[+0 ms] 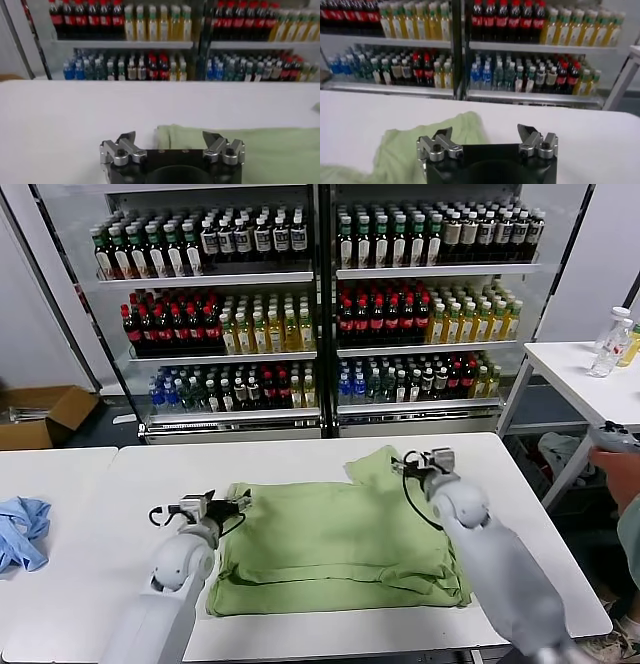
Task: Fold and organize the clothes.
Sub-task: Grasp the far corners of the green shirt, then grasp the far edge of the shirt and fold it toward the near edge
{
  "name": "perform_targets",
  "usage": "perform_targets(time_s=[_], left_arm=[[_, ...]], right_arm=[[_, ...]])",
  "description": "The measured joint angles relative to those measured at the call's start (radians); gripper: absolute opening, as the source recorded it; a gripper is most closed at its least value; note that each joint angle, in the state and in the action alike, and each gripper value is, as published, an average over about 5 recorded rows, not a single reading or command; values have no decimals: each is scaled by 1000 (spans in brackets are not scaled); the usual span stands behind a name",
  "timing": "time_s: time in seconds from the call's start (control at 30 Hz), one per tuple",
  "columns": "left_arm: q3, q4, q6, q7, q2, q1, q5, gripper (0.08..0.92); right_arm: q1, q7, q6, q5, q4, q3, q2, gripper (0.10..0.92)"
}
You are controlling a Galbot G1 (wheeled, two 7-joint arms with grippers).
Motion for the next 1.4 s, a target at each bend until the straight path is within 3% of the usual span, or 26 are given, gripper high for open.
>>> perform_targets(time_s=[0.13,0.4,0.83,1.0,1.4], left_arm=[[27,49,0,3,3,-34,-5,773],[49,106,-3,11,8,-65,-20,545],[44,98,-10,35,28,-51,-71,155],[26,59,-23,46,41,-27,-115,86],[-73,-179,-15,58,74,111,-222,84]], right_arm=[[52,-15,-2,-2,-90,-31,29,724],[103,-42,-4,9,-197,-68,52,498],[89,-39,3,74,-160,-66,22,132],[60,-21,16,113,-55,-42,-12,106],[-159,26,11,192,354,85,-165,106]])
